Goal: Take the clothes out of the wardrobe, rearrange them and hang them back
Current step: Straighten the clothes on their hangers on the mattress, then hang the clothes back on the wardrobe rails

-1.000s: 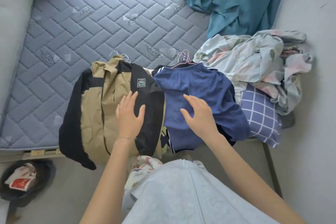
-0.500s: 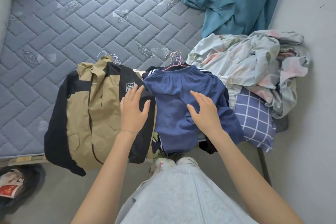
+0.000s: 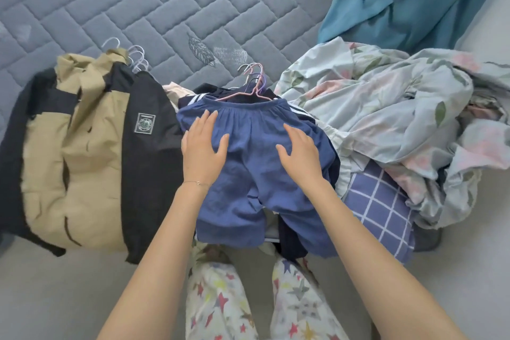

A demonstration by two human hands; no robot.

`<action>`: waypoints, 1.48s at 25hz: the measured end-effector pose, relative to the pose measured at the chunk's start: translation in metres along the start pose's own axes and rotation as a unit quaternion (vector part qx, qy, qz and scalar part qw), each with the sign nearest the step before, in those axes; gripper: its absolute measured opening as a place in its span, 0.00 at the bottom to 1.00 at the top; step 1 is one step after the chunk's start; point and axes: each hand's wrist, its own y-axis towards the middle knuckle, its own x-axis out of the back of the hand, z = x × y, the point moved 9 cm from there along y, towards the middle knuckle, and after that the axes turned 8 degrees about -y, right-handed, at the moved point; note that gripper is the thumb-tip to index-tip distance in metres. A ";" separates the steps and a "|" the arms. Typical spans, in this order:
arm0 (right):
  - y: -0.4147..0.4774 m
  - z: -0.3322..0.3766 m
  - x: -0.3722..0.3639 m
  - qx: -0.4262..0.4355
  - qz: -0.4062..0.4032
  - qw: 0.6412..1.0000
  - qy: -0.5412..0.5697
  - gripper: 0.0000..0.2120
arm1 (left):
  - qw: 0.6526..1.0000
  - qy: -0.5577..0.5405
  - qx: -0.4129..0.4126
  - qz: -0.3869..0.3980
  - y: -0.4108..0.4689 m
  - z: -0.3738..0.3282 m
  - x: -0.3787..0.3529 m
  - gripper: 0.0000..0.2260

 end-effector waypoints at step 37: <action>0.100 -0.046 -0.050 0.139 -0.039 0.987 0.073 0.20 | 0.884 -0.341 0.266 -0.178 -0.054 0.064 -0.148 0.09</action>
